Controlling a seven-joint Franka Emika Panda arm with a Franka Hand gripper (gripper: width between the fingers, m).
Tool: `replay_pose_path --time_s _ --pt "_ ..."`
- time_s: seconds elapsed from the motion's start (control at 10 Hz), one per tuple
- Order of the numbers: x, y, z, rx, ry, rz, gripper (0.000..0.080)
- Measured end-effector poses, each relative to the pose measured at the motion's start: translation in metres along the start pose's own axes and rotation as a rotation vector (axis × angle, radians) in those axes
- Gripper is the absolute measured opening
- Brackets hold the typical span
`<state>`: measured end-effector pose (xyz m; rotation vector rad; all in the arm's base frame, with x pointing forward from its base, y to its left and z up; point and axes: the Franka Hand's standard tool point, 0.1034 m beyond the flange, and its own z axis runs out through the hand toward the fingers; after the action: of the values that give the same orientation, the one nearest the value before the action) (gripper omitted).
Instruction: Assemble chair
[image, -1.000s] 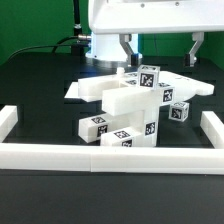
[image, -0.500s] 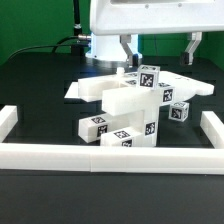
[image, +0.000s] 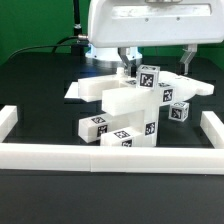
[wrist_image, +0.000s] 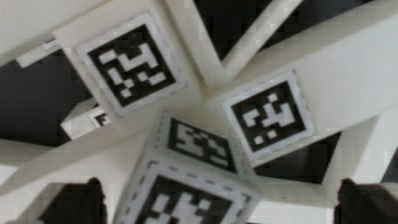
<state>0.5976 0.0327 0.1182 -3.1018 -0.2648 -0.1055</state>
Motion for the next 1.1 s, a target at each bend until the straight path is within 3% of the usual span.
replay_pose_path --time_s 0.4,0.7,0.9,1.1 --pt "0.004 0.009 0.001 -0.006 0.029 0.324 0.0649" --pt "0.002 0.012 0.003 -0.005 0.042 0.361 0.0625" --pt "0.002 0.012 0.003 -0.002 0.042 0.444 0.0281" --pt "0.002 0.012 0.003 0.003 0.042 0.578 0.0285"
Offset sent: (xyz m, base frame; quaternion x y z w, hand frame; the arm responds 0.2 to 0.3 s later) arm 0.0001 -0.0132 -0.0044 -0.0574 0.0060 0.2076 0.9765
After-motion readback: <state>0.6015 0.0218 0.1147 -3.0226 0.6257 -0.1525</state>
